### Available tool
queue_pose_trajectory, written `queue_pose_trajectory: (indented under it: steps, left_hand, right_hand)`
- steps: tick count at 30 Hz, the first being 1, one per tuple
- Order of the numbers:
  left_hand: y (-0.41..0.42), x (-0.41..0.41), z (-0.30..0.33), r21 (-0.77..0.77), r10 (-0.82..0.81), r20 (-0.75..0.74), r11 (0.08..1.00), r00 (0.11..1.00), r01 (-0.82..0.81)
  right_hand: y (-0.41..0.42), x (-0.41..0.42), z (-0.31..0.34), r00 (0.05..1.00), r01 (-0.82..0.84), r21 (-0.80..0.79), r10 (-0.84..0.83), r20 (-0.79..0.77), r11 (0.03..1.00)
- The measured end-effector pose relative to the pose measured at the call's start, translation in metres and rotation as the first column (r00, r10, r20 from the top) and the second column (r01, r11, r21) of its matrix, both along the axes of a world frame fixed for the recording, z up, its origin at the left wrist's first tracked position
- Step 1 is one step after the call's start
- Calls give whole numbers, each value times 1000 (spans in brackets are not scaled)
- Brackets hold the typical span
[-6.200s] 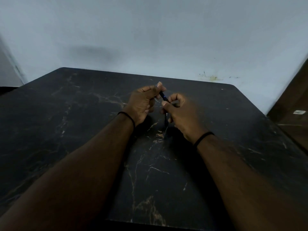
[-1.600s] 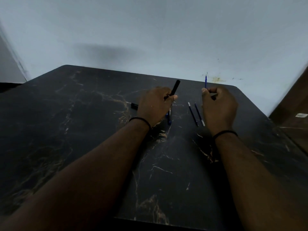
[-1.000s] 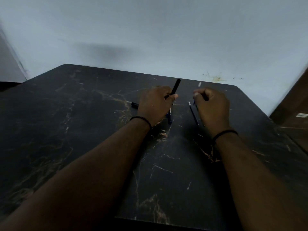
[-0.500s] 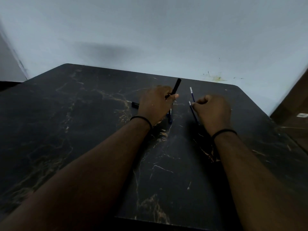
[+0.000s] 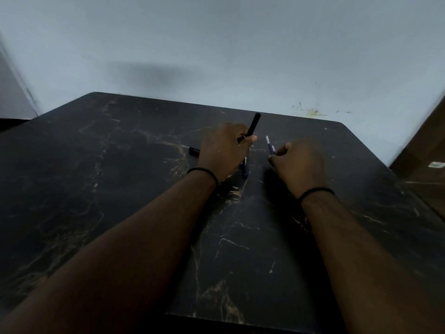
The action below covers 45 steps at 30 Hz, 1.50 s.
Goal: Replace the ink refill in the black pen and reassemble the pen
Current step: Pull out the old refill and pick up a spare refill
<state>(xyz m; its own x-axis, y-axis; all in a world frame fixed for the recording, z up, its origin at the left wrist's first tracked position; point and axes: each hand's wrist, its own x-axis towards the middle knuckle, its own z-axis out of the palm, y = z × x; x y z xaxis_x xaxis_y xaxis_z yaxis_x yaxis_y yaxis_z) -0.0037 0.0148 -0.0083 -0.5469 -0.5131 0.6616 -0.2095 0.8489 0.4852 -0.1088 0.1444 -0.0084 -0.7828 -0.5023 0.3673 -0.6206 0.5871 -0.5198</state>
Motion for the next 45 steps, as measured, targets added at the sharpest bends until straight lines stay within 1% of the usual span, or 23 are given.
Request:
queue_pose_trajectory:
  steps: [6,18,25,29,37,45]
  left_hand:
    - [0,0,1,0,8,24,1000,1000,-8]
    - [1,1,2,23,8,44,1000,999,-9]
    - [1,0,1,17,9,29,1000,1000,-10]
    - [1,0,1,44,5,9,999,1000,-5]
    - [-2,-2,0,-10,15,16,1000,1000,-15]
    - [-3,-4,-3,-10,20,17,1000,1000,-19]
  right_hand:
    - [1,0,1,1000,7,-12,-7,12,1000]
    - [0,2,0,1000,13,58,-13,7,998]
    - [1,2,0,1000,9,63,-9,9,998]
    - [2,3,2,1000,7,47,-7,-4,999]
    - [3,4,2,1000,9,65,-9,9,998]
    - [2,3,1,1000,12,85,-13,12,996]
